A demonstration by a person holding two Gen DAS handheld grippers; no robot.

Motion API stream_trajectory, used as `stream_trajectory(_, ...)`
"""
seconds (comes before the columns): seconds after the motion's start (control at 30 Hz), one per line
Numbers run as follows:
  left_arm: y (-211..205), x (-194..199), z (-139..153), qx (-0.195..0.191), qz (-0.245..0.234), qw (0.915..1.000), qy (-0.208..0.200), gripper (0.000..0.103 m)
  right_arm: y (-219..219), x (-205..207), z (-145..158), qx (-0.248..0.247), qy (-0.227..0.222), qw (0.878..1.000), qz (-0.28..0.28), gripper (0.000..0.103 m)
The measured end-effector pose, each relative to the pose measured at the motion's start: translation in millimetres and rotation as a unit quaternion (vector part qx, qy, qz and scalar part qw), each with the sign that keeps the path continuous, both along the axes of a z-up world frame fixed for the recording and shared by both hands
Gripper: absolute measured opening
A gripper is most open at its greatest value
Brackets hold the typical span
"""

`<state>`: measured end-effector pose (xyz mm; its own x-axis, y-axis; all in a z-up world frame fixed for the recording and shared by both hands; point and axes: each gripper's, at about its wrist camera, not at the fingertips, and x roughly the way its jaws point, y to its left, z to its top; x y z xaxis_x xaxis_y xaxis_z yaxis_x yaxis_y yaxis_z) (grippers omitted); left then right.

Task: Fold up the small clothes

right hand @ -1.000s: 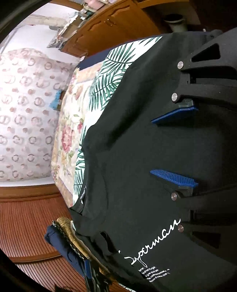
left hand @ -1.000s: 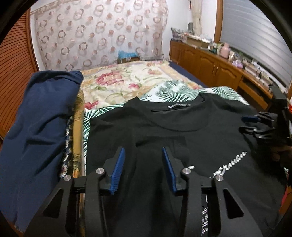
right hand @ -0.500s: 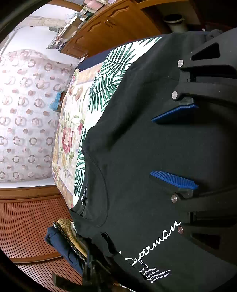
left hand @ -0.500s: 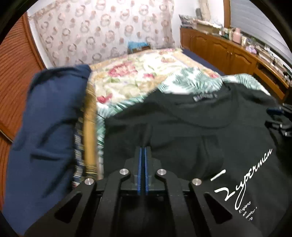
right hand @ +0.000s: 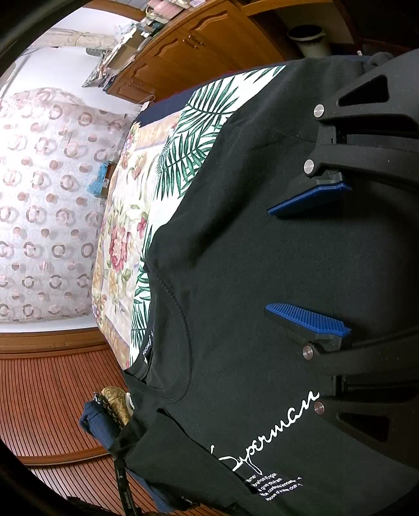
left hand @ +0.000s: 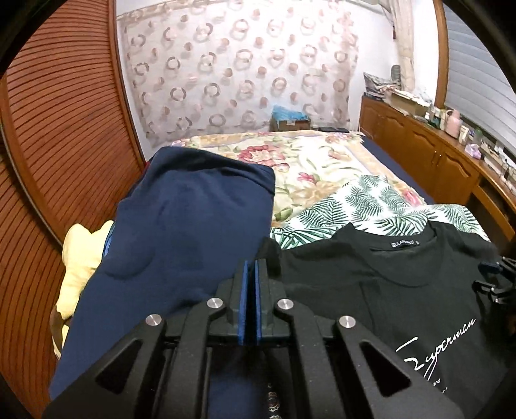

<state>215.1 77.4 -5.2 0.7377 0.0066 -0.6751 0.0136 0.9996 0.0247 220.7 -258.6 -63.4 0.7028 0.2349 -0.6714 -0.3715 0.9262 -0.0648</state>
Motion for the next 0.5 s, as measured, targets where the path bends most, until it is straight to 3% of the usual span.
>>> stream_trajectory(0.13, -4.5, -4.2, 5.4, -0.011, -0.011, 0.9998, -0.013, 0.007, 0.0, 0.0, 0.2, 0.000, 0.000, 1.000, 0.000, 0.059)
stream_trajectory(0.2, -7.4, -13.0, 8.3, -0.016, -0.018, 0.9994, -0.026, 0.025, 0.2, 0.0, 0.3, 0.000, 0.000, 1.000, 0.000, 0.059)
stream_trajectory(0.3, -13.3, -31.3, 14.5, -0.023, -0.032, 0.9980, -0.049, 0.041, -0.6, 0.0, 0.2, 0.000, 0.000, 1.000, -0.001, 0.060)
stream_trajectory(0.43, -24.0, -48.9, 20.3, -0.030, -0.051, 0.9961, -0.065, 0.049, -1.1, 0.1, 0.2, 0.000, 0.000, 1.000, -0.001, 0.060)
stream_trajectory(0.5, -30.2, -56.8, 19.5, -0.038, -0.066, 0.9947, -0.069, 0.072, -1.6, 0.1, 0.0, 0.000, 0.000, 1.000, -0.001, 0.060)
